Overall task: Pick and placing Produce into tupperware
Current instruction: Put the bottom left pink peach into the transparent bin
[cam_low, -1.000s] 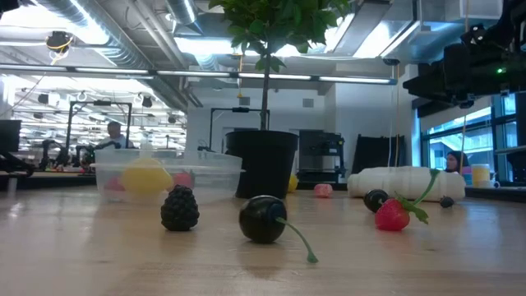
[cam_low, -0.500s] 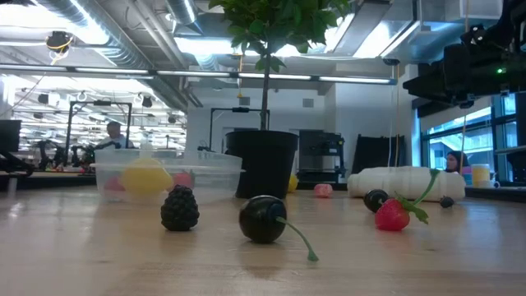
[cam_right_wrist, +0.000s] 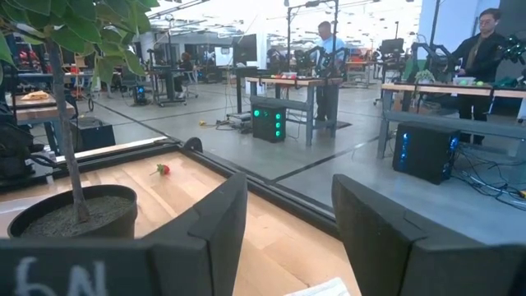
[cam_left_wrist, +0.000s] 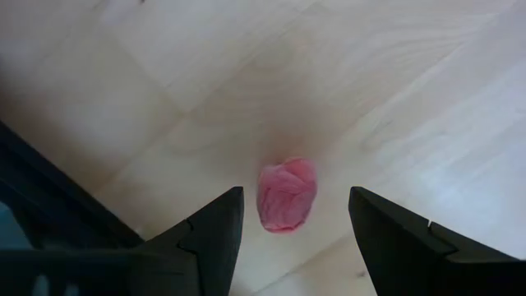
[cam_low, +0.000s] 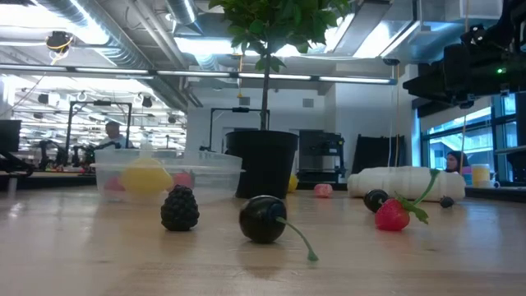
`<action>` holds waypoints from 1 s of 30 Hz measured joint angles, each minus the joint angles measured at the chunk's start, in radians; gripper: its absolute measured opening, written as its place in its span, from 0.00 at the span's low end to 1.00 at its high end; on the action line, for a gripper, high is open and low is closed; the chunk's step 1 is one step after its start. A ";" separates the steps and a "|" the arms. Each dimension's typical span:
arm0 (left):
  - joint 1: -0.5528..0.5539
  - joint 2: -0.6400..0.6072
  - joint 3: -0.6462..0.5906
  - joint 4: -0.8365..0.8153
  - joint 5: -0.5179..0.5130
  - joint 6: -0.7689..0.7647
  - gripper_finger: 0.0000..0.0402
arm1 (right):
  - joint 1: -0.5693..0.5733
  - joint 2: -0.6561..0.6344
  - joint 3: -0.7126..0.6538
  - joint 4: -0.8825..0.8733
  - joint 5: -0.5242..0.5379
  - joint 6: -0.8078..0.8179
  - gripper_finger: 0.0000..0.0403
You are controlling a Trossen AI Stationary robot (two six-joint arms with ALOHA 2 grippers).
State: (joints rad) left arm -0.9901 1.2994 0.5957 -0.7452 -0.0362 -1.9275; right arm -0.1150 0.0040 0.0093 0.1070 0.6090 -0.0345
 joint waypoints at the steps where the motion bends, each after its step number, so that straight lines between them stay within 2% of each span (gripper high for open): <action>1: 0.000 0.006 0.000 0.000 0.001 0.000 0.53 | 0.000 0.000 0.000 0.000 0.000 0.000 0.45; 30: 0.000 0.031 0.000 -0.001 -0.003 -0.005 0.53 | 0.000 0.000 0.000 0.000 0.000 0.003 0.45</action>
State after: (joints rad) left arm -0.9901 1.3299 0.5957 -0.7467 -0.0391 -1.9320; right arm -0.1149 0.0040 0.0093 0.1070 0.6088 -0.0315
